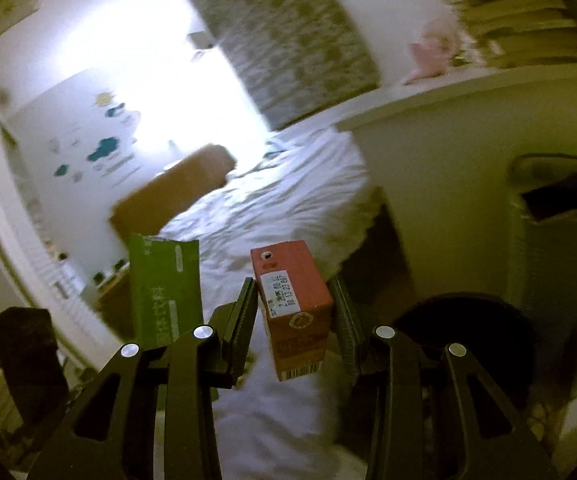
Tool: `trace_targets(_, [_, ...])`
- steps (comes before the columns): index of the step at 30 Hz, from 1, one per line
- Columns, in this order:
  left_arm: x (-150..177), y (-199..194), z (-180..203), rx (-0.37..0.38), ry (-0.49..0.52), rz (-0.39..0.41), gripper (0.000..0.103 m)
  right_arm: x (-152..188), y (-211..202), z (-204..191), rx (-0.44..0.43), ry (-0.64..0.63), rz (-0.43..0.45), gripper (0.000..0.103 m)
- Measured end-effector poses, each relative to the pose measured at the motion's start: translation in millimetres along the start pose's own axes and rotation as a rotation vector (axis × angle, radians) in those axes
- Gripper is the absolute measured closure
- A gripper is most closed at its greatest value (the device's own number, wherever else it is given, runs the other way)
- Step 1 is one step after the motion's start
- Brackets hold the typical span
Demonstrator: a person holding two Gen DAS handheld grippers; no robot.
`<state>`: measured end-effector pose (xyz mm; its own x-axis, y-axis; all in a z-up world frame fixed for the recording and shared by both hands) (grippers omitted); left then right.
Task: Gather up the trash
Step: 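Drop the green bag and red carton into the black bin with both grippers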
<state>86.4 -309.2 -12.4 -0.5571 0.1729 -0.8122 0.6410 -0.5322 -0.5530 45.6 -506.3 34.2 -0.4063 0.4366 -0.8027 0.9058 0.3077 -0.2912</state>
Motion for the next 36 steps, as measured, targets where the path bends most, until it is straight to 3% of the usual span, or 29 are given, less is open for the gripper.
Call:
trace_targets(7, [13.2, 41.8, 41.0, 0.038, 0.074, -0.058, 0.099, 20.1, -5.7, 64.5, 0.124, 0.071, -0.020, 0.065])
trace_targets(17, [37.3, 88.0, 65.2, 0.047, 0.127, -0.153, 0.099, 52.9, 0.8, 123.4, 0.210, 0.161, -0.072, 0.065])
trace_targets(36, [55.9, 124.4, 72.4, 0.010, 0.156, -0.250, 0.096, 93.5, 30.3, 150.2, 0.245, 0.242, -0.184, 0.064])
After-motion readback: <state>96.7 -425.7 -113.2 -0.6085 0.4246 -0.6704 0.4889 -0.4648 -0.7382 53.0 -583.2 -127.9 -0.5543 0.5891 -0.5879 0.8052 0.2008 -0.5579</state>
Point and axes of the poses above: each gripper's, at about its wrist camera, not at the fingertips, and y roughly the way its jaws point, z to its right, x to its underside, the point moved 6 cm from there along y, roughly the way its jaws point, and after that the axes turned 10 degrees about -x, right-handed, at the moved point
